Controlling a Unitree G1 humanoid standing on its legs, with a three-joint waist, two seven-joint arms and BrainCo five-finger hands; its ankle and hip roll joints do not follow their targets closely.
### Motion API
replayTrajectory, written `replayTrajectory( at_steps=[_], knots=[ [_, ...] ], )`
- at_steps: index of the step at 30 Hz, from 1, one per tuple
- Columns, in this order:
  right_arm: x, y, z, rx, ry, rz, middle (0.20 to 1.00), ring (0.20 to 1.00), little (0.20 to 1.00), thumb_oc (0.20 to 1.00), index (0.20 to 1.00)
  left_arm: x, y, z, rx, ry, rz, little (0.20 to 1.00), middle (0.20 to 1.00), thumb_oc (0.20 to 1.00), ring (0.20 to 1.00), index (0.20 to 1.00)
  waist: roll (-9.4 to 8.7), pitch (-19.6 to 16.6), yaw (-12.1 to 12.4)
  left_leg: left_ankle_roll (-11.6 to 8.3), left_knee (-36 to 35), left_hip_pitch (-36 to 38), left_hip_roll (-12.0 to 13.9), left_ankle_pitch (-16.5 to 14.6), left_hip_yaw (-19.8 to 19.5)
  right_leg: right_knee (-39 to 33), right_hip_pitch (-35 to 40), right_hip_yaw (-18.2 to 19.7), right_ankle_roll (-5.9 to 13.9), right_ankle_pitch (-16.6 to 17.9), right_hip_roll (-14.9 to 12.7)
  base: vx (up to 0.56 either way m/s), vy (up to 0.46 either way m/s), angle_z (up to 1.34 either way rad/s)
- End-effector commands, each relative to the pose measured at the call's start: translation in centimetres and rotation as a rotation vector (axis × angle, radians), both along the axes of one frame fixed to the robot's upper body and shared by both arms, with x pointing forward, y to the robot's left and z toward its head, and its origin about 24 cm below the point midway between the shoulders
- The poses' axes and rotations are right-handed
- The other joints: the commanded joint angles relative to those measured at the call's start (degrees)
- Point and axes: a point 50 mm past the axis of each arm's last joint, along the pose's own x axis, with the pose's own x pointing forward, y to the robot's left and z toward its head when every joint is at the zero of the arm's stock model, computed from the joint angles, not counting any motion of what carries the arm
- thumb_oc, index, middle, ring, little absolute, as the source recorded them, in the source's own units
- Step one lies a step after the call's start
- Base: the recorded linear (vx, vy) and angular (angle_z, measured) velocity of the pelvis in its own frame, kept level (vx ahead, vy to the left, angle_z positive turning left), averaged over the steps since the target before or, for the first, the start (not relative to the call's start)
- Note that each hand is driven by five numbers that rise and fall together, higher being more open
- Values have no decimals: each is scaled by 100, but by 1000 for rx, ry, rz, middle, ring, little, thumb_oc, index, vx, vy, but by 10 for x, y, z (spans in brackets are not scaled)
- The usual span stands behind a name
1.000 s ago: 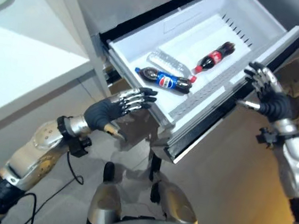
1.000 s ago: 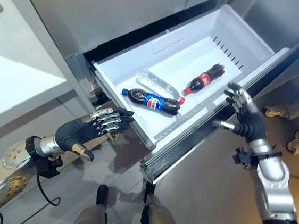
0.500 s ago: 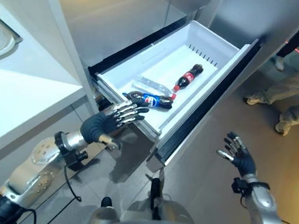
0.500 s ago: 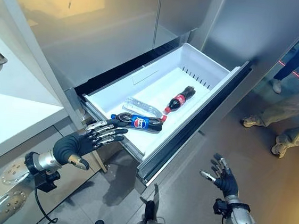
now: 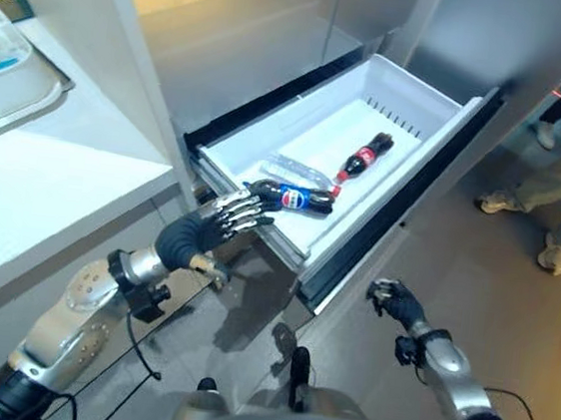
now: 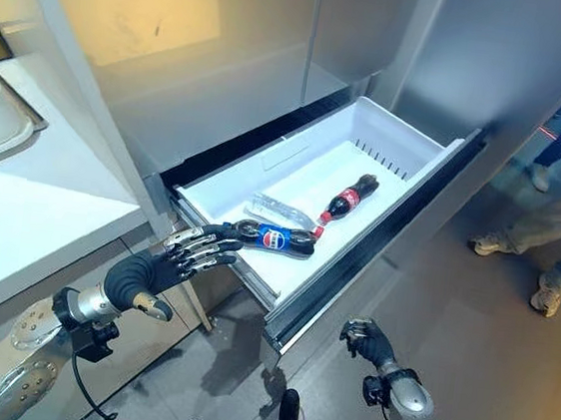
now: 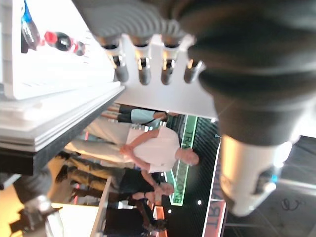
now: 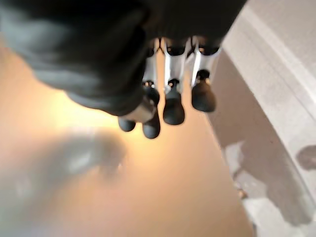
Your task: Take the drinks into the refrigerator
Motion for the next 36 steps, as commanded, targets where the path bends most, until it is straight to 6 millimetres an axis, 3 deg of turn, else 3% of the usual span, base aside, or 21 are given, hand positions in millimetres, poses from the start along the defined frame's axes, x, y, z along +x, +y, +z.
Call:
replayTrajectory(
  at_steps=[1,10,15,16,18,22,24,26,31,36],
  knots=[
    [37,6,36,-50,-158,83,200,200,200,200,200,2,-12,15,-14,-113,-47,1000,1000,1000,1000,1000,40,103,211,398,39,-152,-170,-313,-427,896,-77,-156,546,-725,-313,37,-26,16],
    [64,16,58,-142,-218,177,200,200,200,200,200,1,-15,16,-12,-116,-54,1000,1000,1000,1000,1000,76,140,454,389,66,-184,-150,-295,-579,988,-35,-335,531,-803,-347,26,-11,11],
    [85,27,80,-183,-283,232,200,200,200,200,200,1,-17,17,-15,-111,-70,1000,1000,1000,1000,1000,109,171,602,385,72,-221,-143,-266,-693,1074,-44,-433,513,-861,-364,13,-3,13],
    [97,36,94,-189,-326,246,200,200,200,200,200,1,-19,17,-20,-108,-79,1000,1000,1000,1000,1000,130,182,693,384,76,-250,-136,-242,-748,1127,-61,-474,499,-887,-363,15,-9,12],
    [102,40,100,-188,-343,250,200,200,200,200,200,1,-20,18,-23,-109,-83,1000,1000,1000,1000,1000,137,200,727,382,80,-270,-132,-227,-782,1157,-73,-503,493,-896,-369,1,-17,21],
    [126,59,132,-202,-428,274,200,200,200,200,200,2,-24,18,-29,-99,-107,1000,1000,1000,1000,1000,166,244,956,365,87,-406,-116,-153,-1011,1227,-90,-712,452,-941,-424,-12,-32,24],
    [130,61,137,-205,-442,266,200,200,200,200,200,2,-25,19,-33,-99,-111,1000,1000,1000,1000,1000,171,257,992,360,96,-452,-114,-129,-1081,1242,-92,-784,442,-949,-447,-22,-30,39],
    [141,62,158,-205,-498,241,200,200,200,200,200,3,-26,20,-39,-100,-112,1000,1000,1000,1000,1000,179,288,1123,349,107,-568,-131,-68,-1263,1261,-85,-951,421,-963,-489,-21,-32,37],
    [146,65,168,-211,-524,237,200,200,200,200,200,4,-27,22,-44,-110,-108,1000,1000,1000,1000,1000,190,296,1177,355,124,-671,-173,-28,-1461,1265,-46,-1161,419,-966,-561,-12,-7,34],
    [140,64,155,-189,-489,231,200,200,200,200,200,4,-27,24,-40,-122,-102,1000,1000,1000,1000,1000,211,305,1189,394,114,-725,-217,-13,-1580,1334,-77,-1241,427,-962,-639,-14,28,23]
  ],
)
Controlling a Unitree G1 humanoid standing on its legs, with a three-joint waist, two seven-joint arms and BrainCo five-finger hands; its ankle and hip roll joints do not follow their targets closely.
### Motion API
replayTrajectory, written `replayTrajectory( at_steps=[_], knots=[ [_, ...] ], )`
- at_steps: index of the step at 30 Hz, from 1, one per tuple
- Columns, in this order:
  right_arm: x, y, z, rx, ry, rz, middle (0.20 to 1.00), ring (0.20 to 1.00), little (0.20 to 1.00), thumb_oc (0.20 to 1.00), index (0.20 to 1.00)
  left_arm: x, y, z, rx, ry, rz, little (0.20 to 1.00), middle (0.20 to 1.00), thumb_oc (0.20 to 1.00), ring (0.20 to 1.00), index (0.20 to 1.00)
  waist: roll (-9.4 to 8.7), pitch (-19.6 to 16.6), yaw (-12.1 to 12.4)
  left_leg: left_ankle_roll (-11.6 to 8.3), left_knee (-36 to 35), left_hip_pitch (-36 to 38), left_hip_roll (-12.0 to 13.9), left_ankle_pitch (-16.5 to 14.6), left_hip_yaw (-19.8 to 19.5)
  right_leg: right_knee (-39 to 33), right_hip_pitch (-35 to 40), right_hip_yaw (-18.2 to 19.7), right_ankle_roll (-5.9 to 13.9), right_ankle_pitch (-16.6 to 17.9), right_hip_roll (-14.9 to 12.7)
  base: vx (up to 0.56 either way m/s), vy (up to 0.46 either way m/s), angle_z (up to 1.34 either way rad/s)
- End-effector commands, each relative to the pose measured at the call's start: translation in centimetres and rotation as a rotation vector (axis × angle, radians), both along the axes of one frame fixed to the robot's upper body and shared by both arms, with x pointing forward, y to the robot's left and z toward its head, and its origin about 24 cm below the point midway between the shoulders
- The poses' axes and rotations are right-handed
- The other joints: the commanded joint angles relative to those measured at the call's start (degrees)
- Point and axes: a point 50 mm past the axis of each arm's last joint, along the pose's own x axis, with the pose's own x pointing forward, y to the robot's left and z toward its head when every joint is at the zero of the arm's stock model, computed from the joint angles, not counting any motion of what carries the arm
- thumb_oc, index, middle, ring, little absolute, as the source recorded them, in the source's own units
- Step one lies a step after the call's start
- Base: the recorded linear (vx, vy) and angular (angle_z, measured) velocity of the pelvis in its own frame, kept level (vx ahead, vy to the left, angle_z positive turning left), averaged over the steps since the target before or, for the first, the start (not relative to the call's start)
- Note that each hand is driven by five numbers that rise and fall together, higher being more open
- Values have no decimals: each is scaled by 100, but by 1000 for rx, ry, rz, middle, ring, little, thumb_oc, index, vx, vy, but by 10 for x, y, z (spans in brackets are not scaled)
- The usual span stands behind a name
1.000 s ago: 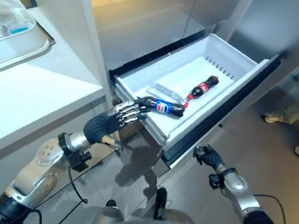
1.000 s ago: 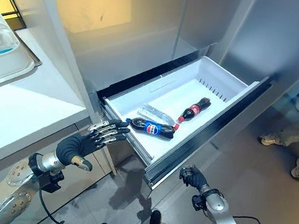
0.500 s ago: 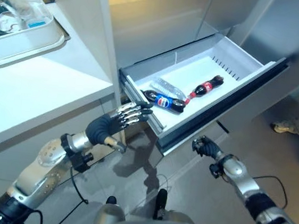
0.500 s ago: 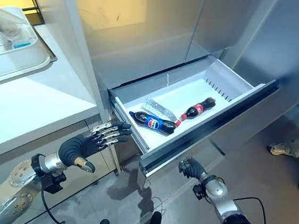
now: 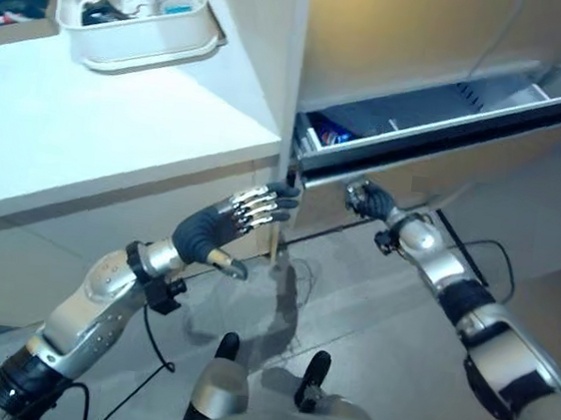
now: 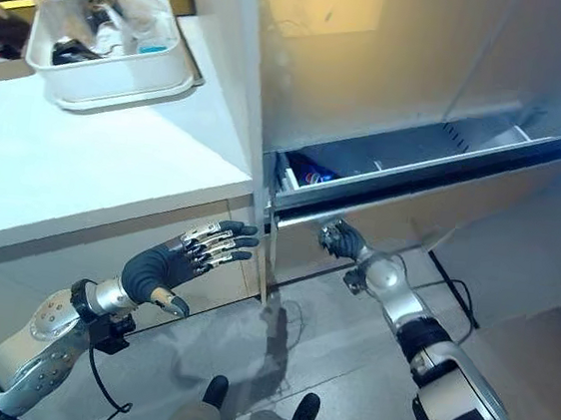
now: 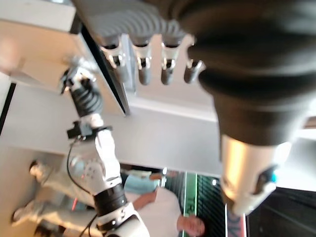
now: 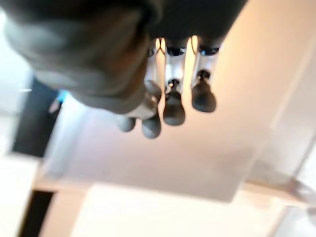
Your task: Take the drinks into the refrigerator
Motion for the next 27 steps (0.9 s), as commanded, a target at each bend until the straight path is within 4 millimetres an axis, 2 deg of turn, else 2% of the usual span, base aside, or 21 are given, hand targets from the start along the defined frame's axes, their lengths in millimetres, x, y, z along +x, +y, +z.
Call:
replayTrajectory(
  at_steps=[1,8,14,15,16,17,18,20,27],
  knots=[
    [13,9,37,36,-132,37,200,200,200,200,200,-4,-10,18,-44,-91,-63,1000,1000,1000,1000,1000,-130,17,117,547,52,-16,-348,-347,-76,1334,-172,179,565,-744,-552,-28,38,8],
    [-8,-1,12,164,-77,4,200,200,200,200,200,-4,-5,19,-48,-106,-28,1000,1000,1000,1000,1000,-150,30,-17,589,40,1,-373,-375,-16,1372,-227,228,598,-710,-608,-14,27,5],
    [-33,-21,-8,290,-53,-70,200,200,200,200,200,-4,2,16,-55,-115,44,1000,1000,1000,1000,1000,-190,25,-237,608,26,88,-363,-423,140,1354,-259,368,616,-699,-588,-3,32,-10],
    [-36,-24,-11,293,-52,-85,219,219,219,219,219,-4,3,15,-54,-118,52,1000,1000,1000,1000,1000,-190,26,-269,609,26,96,-358,-427,161,1356,-269,393,616,-700,-582,-3,19,-17],
    [-41,-27,-15,298,-50,-99,448,448,448,448,448,-4,4,15,-56,-121,64,1000,1000,1000,1000,1000,-196,30,-316,609,24,108,-356,-430,184,1348,-270,416,617,-698,-573,-5,24,-20],
    [-44,-28,-18,294,-45,-98,896,896,896,896,896,-4,5,15,-53,-123,73,1000,1000,1000,1000,1000,-198,29,-347,607,22,123,-349,-439,213,1346,-273,433,618,-699,-567,-6,20,-22],
    [-48,-30,-20,304,-40,-107,1000,1000,1000,1000,1000,-4,6,16,-54,-127,80,1000,1000,1000,1000,1000,-203,28,-378,606,19,137,-344,-446,231,1340,-276,451,620,-699,-561,-6,20,-18],
    [-61,-37,-33,329,-7,-140,1000,1000,1000,1000,1000,-5,9,14,-58,-126,105,1000,1000,1000,1000,1000,-216,19,-477,602,12,172,-334,-464,292,1319,-282,508,628,-693,-538,-6,17,-14],
    [-86,-51,-50,321,29,-169,1000,1000,1000,1000,1000,-6,14,10,-57,-123,137,1000,1000,1000,1000,1000,-238,-13,-655,589,-5,236,-324,-498,413,1271,-278,616,639,-677,-503,-1,8,-12]
  ],
)
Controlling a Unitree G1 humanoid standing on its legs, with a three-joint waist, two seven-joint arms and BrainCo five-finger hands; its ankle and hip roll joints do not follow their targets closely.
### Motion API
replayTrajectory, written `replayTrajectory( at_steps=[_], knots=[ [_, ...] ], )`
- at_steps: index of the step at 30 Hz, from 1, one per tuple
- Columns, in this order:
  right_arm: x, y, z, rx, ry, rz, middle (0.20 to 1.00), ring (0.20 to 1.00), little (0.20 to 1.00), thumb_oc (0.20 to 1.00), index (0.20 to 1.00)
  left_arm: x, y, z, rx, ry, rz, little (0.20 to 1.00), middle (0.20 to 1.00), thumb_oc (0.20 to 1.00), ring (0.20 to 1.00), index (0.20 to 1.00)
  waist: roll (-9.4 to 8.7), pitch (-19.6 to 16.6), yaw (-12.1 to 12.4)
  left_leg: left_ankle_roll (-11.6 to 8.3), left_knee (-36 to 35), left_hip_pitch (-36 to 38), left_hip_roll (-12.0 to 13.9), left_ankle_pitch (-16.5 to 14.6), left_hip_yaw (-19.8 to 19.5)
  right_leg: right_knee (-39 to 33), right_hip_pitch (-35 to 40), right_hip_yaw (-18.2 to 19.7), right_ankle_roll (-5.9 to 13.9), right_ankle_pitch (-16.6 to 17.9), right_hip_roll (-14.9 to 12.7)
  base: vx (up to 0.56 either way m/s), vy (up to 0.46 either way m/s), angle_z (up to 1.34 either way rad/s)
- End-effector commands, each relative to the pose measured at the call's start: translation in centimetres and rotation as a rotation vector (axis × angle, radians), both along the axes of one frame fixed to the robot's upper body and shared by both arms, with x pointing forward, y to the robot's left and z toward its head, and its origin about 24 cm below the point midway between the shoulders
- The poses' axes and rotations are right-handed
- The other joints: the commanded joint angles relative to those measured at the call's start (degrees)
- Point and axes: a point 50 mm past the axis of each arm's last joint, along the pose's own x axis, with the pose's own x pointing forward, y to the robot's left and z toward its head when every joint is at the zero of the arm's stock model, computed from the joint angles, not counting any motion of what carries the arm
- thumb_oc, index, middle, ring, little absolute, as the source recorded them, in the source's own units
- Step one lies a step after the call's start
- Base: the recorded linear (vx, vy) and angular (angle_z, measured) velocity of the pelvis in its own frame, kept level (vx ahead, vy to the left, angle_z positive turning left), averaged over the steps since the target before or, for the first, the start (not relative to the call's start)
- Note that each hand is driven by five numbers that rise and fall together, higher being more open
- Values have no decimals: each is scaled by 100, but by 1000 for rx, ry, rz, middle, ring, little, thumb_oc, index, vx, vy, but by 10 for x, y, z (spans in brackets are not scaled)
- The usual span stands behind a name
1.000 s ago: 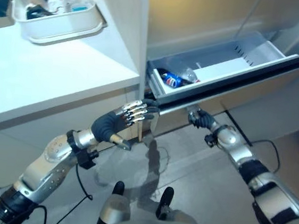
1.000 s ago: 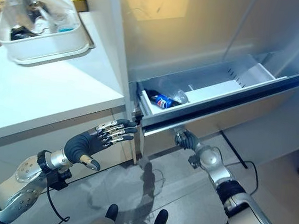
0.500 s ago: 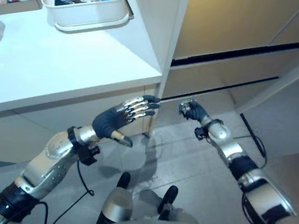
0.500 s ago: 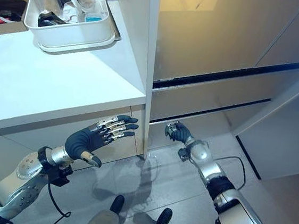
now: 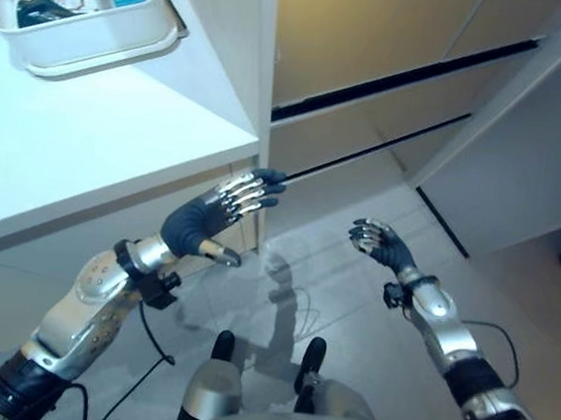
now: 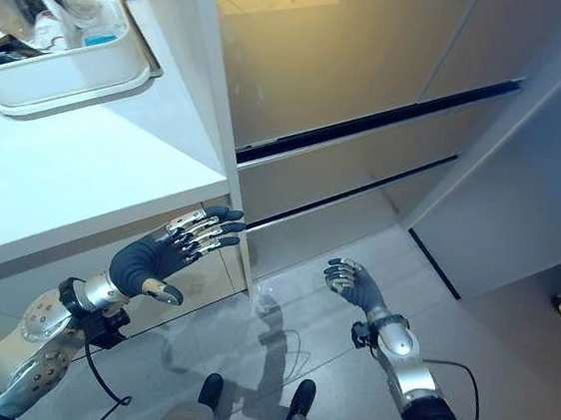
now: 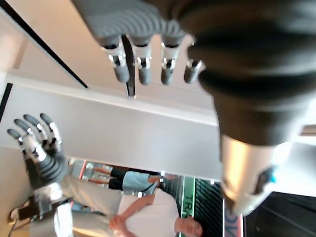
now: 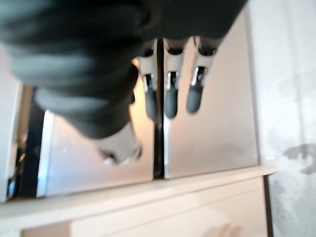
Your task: Take the drinks into the refrigerator
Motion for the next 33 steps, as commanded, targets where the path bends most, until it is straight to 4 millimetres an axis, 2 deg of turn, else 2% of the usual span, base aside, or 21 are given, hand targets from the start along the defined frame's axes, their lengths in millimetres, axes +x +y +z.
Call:
replayTrajectory(
  at_steps=[1,6,13,14,15,16,18,19,21,22,23,24,25,26,27,28,29,30,31,33],
  knots=[
    [7,-2,30,-7,-158,45,1000,1000,1000,1000,1000,-6,3,6,-43,-76,26,1000,1000,1000,1000,1000,-50,-272,-18,458,50,-27,-210,-406,-20,1075,-211,199,538,-606,-413,1,9,-23],
    [-8,-10,19,-26,-118,39,1000,1000,1000,1000,1000,-6,6,2,-45,-63,36,1000,1000,1000,1000,1000,-43,-331,-117,452,42,24,-212,-425,56,1029,-191,279,550,-577,-392,-1,9,-10],
    [-31,-16,-2,-49,-20,54,1000,1000,1000,1000,1000,-3,20,-25,36,17,115,1000,1000,1000,1000,1000,-66,-426,-223,440,26,75,-208,-447,198,899,-143,422,583,-504,-352,-3,8,-13],
    [-33,-16,-5,-49,-5,57,1000,1000,1000,1000,1000,-2,24,-34,70,42,140,1000,1000,1000,1000,1000,-73,-437,-240,439,22,79,-212,-448,215,877,-134,442,587,-492,-345,-6,9,-20],
    [-39,-17,-12,-50,26,55,1000,1000,1000,1000,1000,-1,36,-60,151,109,230,1000,1000,1000,1000,1000,-88,-469,-269,436,15,82,-219,-442,249,837,-121,468,591,-473,-333,-6,9,-17],
    [-39,-18,-12,-51,27,55,1000,1000,1000,1000,1000,-1,35,-61,151,108,231,1000,1000,1000,1000,1000,-83,-472,-267,436,15,82,-219,-443,249,835,-121,468,591,-473,-333,-10,14,-9],
    [-46,-19,-22,-51,75,45,1000,1000,1000,1000,1000,-3,47,-91,225,207,319,1000,1000,1000,1000,1000,-92,-500,-289,434,8,82,-226,-437,290,790,-106,499,595,-460,-324,-13,14,-4],
    [-52,-22,-32,-60,120,25,1000,1000,1000,1000,1000,-7,56,-115,310,272,386,1000,1000,1000,1000,1000,-96,-522,-309,440,7,84,-234,-439,324,757,-99,518,599,-443,-319,-11,12,-4],
    [-60,-26,-44,-68,181,4,1000,1000,1000,1000,1000,-18,68,-150,390,407,478,1000,1000,1000,1000,1000,-99,-550,-321,446,4,92,-242,-435,360,694,-84,557,602,-412,-316,-15,11,-11],
    [-59,-26,-44,-69,180,3,1000,1000,1000,1000,1000,-18,68,-151,390,405,479,1000,1000,1000,1000,1000,-93,-548,-320,446,3,93,-241,-437,362,691,-84,558,602,-412,-315,-19,8,-14],
    [-67,-28,-56,-94,241,-7,1000,1000,1000,1000,1000,-29,77,-180,479,516,560,1000,1000,1000,1000,1000,-100,-576,-339,449,1,96,-245,-433,401,624,-62,601,598,-390,-301,-16,7,-12],
    [-71,-29,-62,-102,272,-18,1000,1000,1000,1000,1000,-34,79,-190,514,550,588,1000,1000,1000,1000,1000,-98,-587,-343,452,1,99,-251,-437,419,601,-52,624,595,-383,-295,-16,7,-10],
    [-71,-29,-62,-103,271,-18,1000,1000,1000,1000,1000,-33,79,-190,514,549,588,1000,1000,1000,1000,1000,-95,-585,-342,452,1,99,-251,-438,421,599,-52,626,595,-382,-294,-11,5,-8],
    [-77,-30,-72,-127,321,-27,1000,1000,1000,1000,1000,-46,86,-212,580,652,655,1000,1000,1000,1000,1000,-100,-605,-342,451,1,97,-255,-436,454,565,-33,630,595,-366,-290,-5,5,-5],
    [-79,-30,-76,-128,340,-33,1000,1000,1000,1000,1000,-48,84,-216,592,661,656,1000,1000,1000,1000,1000,-99,-617,-347,448,1,95,-260,-438,462,552,-28,634,593,-365,-287,-7,7,-6],
    [-84,-29,-83,-131,377,-43,1000,1000,1000,1000,1000,-57,86,-228,630,720,694,1000,1000,1000,1000,1000,-98,-638,-341,446,1,88,-266,-437,476,524,-14,634,593,-358,-286,2,11,-5],
    [-93,-28,-94,-141,438,-68,1000,1000,1000,1000,1000,-74,89,-247,692,842,762,1000,1000,1000,1000,1000,-96,-678,-346,447,1,96,-275,-437,477,503,12,632,579,-362,-281,7,8,-5],
    [-97,-27,-100,-146,471,-81,1000,1000,1000,1000,1000,-83,89,-256,724,900,778,1000,1000,1000,1000,1000,-95,-689,-359,451,1,102,-275,-440,480,494,29,625,575,-364,-283,0,0,0],
    [-97,-27,-100,-146,471,-81,1000,1000,1000,1000,1000,-83,89,-256,724,900,778,1000,1000,1000,1000,1000,-94,-687,-359,451,1,103,-275,-440,479,494,30,624,575,-364,-283,0,0,0],
    [-108,-27,-113,-155,554,-115,1000,1000,1000,1000,1000,-100,87,-270,773,1018,810,1000,1000,1000,1000,1000,-84,-727,-369,457,1,121,-283,-449,479,470,71,646,562,-355,-284,0,0,0]
  ],
)
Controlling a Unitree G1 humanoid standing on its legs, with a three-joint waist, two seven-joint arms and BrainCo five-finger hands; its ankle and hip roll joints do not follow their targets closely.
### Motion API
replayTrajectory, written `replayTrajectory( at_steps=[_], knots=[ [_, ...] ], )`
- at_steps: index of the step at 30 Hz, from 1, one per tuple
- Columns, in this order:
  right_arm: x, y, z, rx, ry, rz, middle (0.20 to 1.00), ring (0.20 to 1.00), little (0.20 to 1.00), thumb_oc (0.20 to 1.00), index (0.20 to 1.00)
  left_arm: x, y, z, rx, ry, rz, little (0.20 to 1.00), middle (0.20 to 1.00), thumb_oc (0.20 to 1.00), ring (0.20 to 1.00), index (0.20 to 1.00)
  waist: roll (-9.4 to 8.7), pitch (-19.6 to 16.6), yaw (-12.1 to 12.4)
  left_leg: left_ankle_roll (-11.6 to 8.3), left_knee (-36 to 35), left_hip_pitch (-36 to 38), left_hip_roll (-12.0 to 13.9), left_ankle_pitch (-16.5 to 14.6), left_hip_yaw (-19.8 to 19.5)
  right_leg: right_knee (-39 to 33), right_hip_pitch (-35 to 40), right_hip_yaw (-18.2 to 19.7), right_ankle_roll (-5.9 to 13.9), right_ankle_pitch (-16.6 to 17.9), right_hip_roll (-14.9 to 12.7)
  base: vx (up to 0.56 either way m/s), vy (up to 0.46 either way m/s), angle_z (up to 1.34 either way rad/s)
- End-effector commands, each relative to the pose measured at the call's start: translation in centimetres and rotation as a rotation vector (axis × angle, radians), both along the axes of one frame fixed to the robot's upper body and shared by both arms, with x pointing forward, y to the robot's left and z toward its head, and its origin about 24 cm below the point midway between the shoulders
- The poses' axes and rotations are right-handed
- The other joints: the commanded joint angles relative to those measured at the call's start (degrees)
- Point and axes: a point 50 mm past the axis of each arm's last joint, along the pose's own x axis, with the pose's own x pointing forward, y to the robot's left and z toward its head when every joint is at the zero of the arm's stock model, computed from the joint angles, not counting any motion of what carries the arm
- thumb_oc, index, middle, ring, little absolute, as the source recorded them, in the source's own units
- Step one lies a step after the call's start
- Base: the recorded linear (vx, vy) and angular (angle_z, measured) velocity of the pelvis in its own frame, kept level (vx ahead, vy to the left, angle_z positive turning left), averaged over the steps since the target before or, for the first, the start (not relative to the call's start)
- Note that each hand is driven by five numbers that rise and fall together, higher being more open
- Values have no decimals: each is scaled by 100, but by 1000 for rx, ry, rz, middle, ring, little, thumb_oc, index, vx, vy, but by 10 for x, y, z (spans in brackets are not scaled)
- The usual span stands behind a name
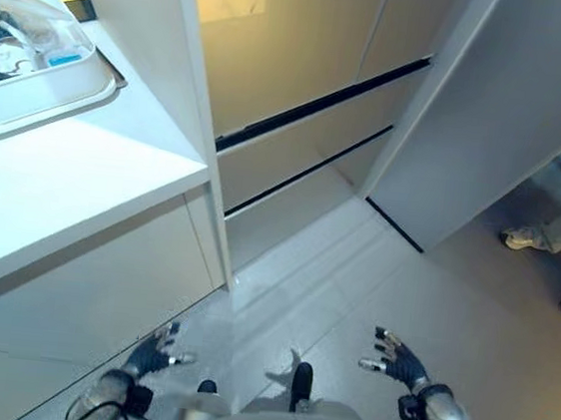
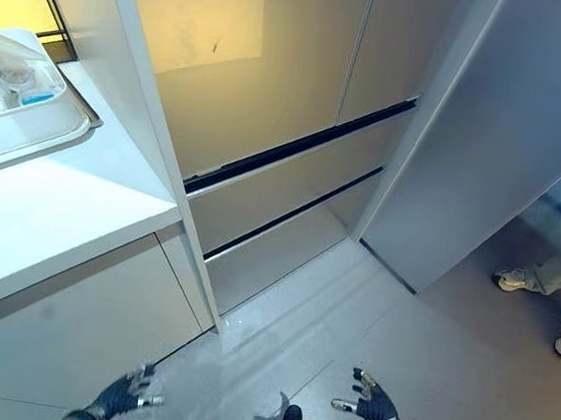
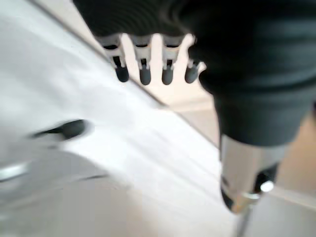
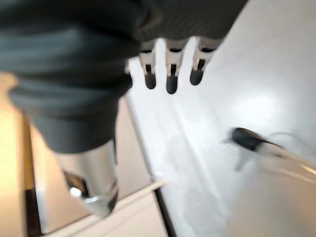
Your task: Take the drinks into the refrigerator
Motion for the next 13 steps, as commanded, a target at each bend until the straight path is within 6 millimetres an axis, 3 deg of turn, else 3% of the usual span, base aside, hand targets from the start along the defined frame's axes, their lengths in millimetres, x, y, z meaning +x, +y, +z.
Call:
replayTrajectory(
  at_steps=[1,6,13],
  knots=[
    [18,-2,0,-47,-2,-9,1000,1000,1000,1000,1000,17,-4,-3,46,-5,83,1000,1000,1000,1000,1000,51,88,30,402,29,-173,-289,-311,-170,640,55,48,516,-507,-363,0,0,0],
    [-12,2,-21,-19,202,-142,1000,1000,1000,1000,1000,3,-11,-12,1,100,120,1000,1000,1000,1000,1000,93,-13,43,400,29,-177,-314,-317,-208,553,152,-24,502,-505,-380,13,9,1],
    [-13,3,-22,3,210,-182,1000,1000,1000,1000,1000,-2,-13,-14,-29,118,165,1000,1000,1000,1000,1000,95,-62,58,395,29,-196,-338,-322,-297,514,195,-89,499,-495,-414,20,20,4]
  ],
)
